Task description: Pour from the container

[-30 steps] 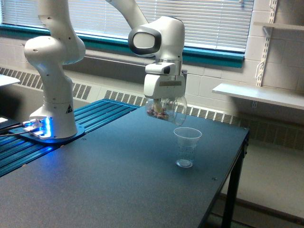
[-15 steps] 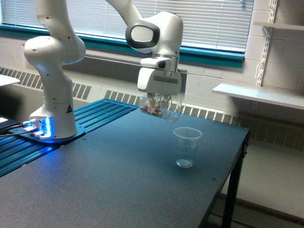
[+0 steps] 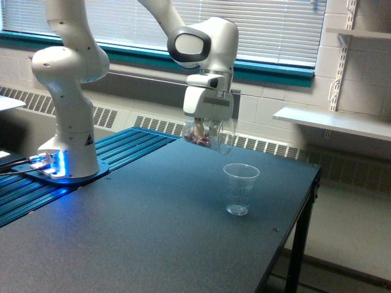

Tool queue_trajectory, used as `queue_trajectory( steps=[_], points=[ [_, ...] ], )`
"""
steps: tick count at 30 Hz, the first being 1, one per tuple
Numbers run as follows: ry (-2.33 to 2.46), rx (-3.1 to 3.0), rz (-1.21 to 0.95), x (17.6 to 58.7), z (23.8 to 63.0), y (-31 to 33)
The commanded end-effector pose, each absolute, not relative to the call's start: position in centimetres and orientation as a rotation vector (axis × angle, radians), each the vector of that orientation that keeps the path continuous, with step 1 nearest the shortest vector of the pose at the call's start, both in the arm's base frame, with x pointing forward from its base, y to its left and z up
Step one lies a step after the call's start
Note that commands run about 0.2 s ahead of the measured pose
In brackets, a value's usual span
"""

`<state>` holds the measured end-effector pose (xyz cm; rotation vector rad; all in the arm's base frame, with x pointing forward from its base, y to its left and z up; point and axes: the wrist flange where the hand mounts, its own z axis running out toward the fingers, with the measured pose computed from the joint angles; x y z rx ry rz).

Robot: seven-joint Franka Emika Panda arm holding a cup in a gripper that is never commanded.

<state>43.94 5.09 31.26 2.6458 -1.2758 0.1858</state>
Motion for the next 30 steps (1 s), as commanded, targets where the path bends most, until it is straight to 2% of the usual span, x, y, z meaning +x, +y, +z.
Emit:
queue_trajectory(
  steps=[1,17,30],
  points=[
    [-1.283,2.642,0.158,44.4,31.3,5.9],
    [-1.425,2.541,0.021,46.5,31.6,2.8],
    [-1.378,2.538,-0.029,46.4,30.6,4.4]
  ],
)
